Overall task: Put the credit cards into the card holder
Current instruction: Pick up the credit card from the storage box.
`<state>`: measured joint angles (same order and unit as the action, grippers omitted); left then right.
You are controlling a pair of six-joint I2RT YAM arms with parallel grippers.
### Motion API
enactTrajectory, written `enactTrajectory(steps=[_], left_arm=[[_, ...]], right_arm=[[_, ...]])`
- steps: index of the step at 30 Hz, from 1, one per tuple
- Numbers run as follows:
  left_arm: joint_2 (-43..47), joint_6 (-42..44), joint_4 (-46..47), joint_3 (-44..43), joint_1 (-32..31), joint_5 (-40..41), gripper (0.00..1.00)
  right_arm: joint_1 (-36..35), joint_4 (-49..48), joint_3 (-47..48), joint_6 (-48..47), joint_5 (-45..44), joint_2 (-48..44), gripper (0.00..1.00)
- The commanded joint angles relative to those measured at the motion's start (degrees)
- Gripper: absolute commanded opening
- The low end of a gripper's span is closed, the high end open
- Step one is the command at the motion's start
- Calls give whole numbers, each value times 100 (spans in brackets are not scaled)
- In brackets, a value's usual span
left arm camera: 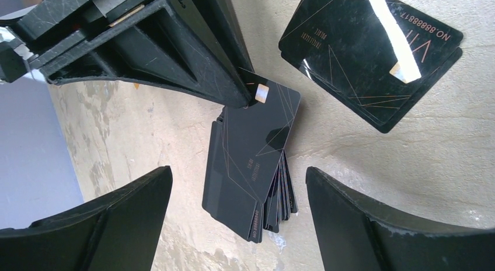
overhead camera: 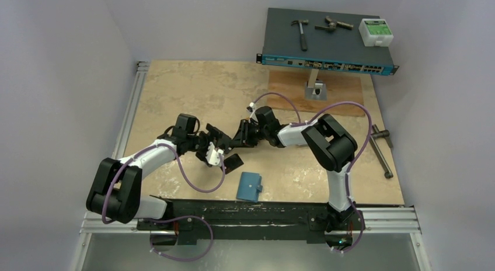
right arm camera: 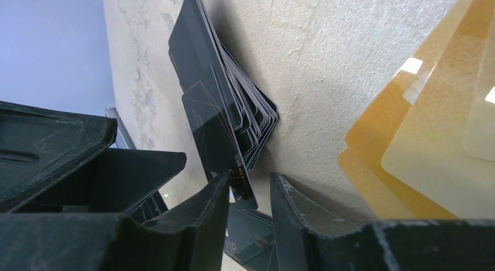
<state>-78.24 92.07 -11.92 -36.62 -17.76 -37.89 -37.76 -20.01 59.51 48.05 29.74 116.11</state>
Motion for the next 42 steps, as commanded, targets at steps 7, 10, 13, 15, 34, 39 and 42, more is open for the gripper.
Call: enactTrajectory(steps=[7,10,13,15,34,39,42], left_arm=[[334,-771,-54,-140,-43,52,85],[537,-1354,-458,-344,-43,262,86],[727,-2174,-901,-646,-32,530,87],[789,-2928,-1205,-941,12,682,88],[1809,-10365,-2556,-3379,1480,-1111,91],[2013,-12008,-1621,-3221,1679,-2001,86],[2255,-13106,-497,-2873,1695,-2492,83]], right_arm=[[-25,-220,-27,237,128,114,0],[-27,-246,-106,231,144,-18,0],[-29,-218,-159,192,149,-269,0],[-27,-170,-187,143,145,-457,0],[-106,772,-425,-594,-579,-4183,0],[-253,623,-471,-474,-1306,-5227,0],[-375,469,-537,-328,-1557,-5583,0]])
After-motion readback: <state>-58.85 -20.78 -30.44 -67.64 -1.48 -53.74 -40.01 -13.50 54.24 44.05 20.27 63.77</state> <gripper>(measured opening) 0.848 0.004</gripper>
